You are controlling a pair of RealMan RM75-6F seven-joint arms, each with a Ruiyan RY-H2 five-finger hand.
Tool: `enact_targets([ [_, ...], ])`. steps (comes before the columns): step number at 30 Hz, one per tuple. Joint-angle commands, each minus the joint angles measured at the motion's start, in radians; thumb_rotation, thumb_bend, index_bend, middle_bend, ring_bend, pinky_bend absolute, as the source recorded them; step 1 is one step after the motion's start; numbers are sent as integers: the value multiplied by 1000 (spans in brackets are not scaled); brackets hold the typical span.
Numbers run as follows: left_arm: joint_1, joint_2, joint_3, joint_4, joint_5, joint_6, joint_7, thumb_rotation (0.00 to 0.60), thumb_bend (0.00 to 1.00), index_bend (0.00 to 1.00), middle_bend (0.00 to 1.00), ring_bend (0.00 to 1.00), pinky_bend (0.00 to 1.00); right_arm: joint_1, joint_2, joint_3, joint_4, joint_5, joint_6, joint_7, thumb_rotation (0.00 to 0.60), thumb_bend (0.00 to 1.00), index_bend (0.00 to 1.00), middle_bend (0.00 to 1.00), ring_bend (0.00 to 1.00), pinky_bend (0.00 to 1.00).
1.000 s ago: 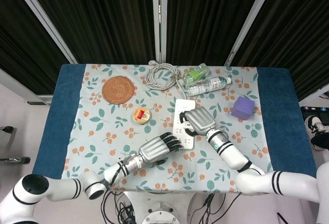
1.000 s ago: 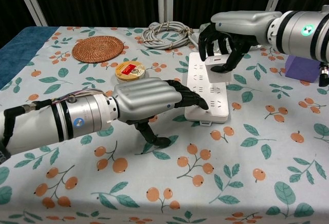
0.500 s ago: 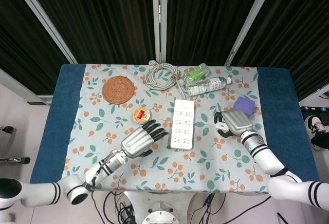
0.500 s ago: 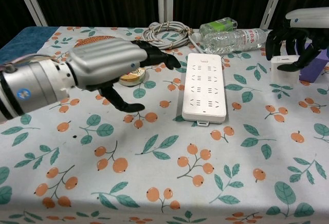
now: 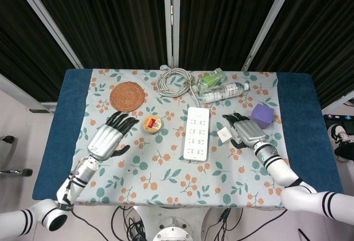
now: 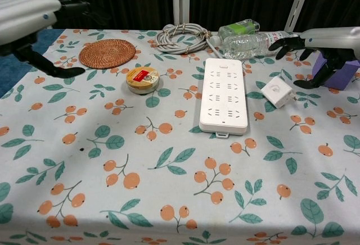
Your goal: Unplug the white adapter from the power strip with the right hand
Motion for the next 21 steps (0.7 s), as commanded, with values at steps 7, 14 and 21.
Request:
enact_targets([
  [7, 183, 139, -5, 8, -108, 145, -132, 600, 242, 130, 165, 105, 99, -267, 147, -51, -134, -301, 424, 113, 600, 327, 0, 122, 0, 121],
  [14, 320, 200, 6, 10, -180, 228, -189, 600, 238, 131, 164, 105, 84, -490, 177, -127, -71, -445, 701, 228, 600, 327, 0, 117, 0, 112],
  [21, 428, 203, 34, -29, -159, 328, -162, 600, 236, 130, 163, 105, 75, -623, 144, -161, -17, -512, 824, 288, 600, 327, 0, 116, 0, 105],
])
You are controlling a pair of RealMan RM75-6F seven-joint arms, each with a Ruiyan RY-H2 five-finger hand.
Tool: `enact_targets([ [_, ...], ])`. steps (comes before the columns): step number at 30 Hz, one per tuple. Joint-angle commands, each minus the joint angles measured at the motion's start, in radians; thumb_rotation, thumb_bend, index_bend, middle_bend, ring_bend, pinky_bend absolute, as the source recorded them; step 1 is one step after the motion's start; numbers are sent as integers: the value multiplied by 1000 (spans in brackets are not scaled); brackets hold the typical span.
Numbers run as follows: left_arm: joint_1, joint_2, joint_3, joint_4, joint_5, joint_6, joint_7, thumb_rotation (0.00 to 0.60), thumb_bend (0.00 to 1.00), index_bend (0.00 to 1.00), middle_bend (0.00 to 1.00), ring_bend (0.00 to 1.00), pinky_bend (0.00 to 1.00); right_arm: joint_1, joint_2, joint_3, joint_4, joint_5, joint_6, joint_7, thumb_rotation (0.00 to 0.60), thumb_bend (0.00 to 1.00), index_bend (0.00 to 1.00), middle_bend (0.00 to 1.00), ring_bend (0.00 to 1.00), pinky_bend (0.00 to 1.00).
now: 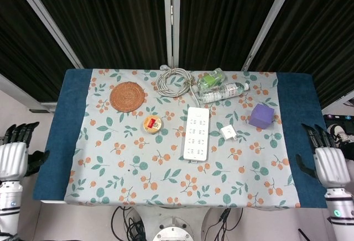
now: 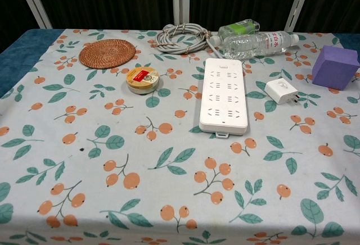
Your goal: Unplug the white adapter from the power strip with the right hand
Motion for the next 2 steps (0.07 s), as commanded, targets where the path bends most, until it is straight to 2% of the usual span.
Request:
enact_targets([
  [1, 38, -4, 17, -22, 19, 36, 16, 600, 235, 130, 163, 105, 74, -50, -17, -19, 34, -38, 42, 26, 600, 327, 0, 116, 0, 105],
  [2, 46, -7, 19, -26, 25, 42, 19, 600, 235, 131, 164, 105, 73, -55, -20, -19, 37, -43, 42, 27, 600, 327, 0, 115, 0, 104],
])
